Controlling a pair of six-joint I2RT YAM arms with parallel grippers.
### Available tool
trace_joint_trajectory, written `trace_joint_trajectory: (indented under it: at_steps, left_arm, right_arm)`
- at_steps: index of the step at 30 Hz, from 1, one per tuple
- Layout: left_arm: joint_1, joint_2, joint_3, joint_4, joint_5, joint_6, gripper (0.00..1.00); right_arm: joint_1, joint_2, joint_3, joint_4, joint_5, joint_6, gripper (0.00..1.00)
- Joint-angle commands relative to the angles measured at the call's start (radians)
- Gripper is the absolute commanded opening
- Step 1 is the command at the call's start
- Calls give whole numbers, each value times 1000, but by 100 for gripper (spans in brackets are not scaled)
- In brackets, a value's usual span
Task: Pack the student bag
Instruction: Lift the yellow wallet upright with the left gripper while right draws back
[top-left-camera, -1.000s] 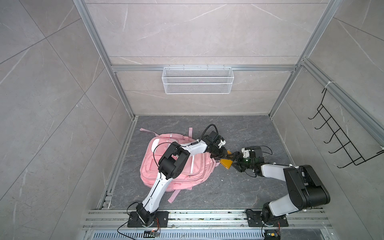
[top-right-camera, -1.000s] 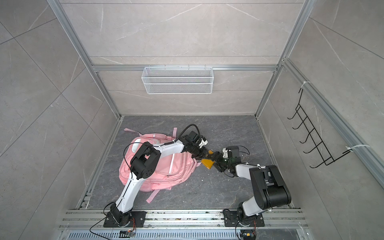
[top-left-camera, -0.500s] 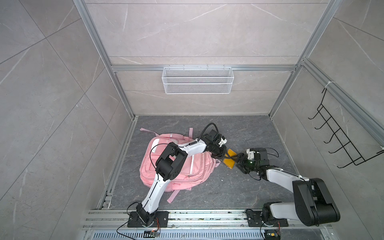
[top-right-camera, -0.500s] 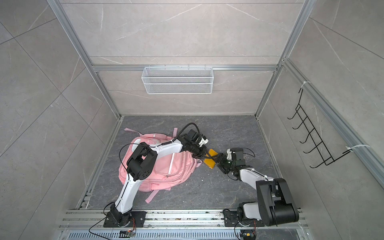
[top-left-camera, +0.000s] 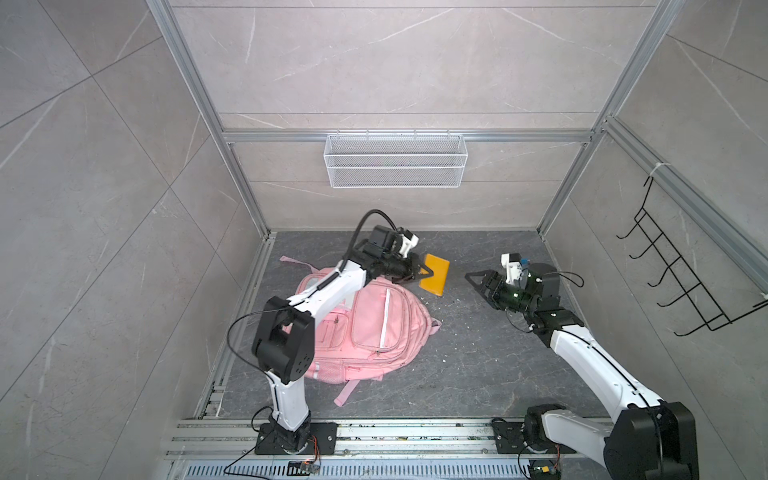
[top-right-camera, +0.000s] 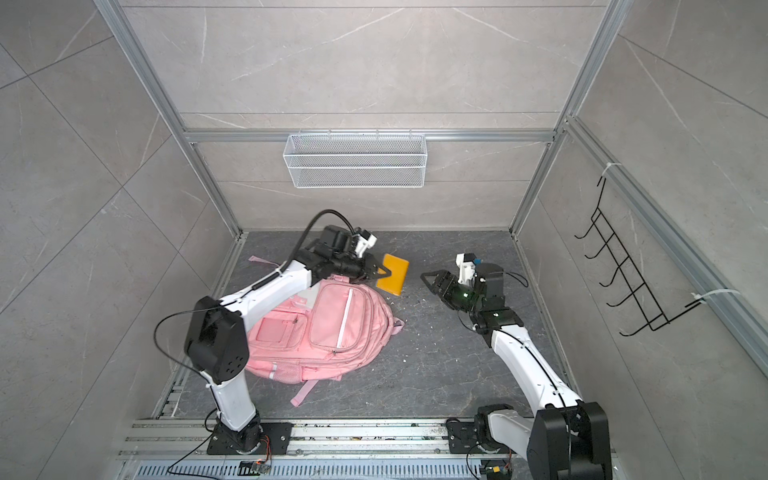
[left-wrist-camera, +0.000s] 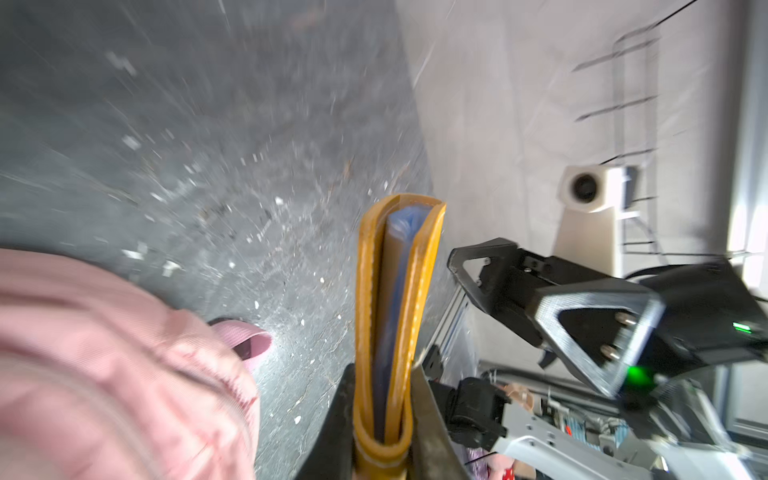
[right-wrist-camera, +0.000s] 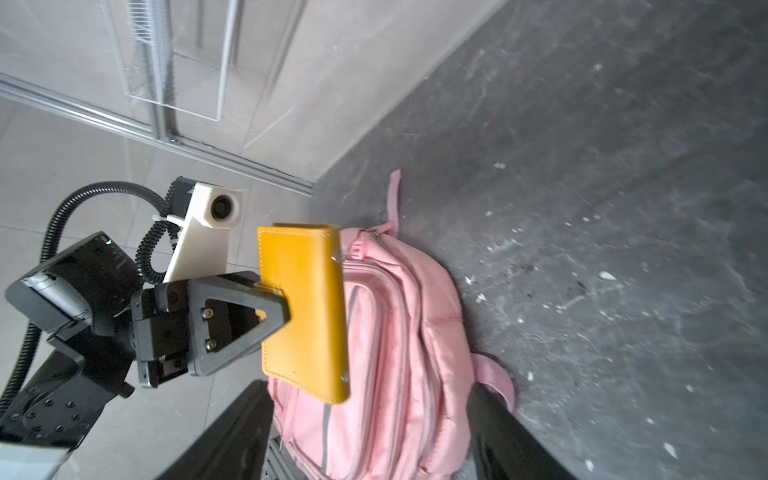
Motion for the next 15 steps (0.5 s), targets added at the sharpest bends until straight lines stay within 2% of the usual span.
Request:
trace_joint_trajectory:
  at_steps: [1,4,9,15]
  left_arm:
    - [41,-124,-22,-45,44,36,0]
    - [73,-188,-21,-88,52,57,0]
    - [112,-279,-48,-47,76,-4,0]
    - [134,-345,-77,20,107,-70,0]
  right_arm:
    - [18,48,99,63,-98,-16,76]
    - [52,116,185,122,-144,15,76]
    - [123,243,273,434,-187,229,76]
    - [248,375,403,535,-241,255,77]
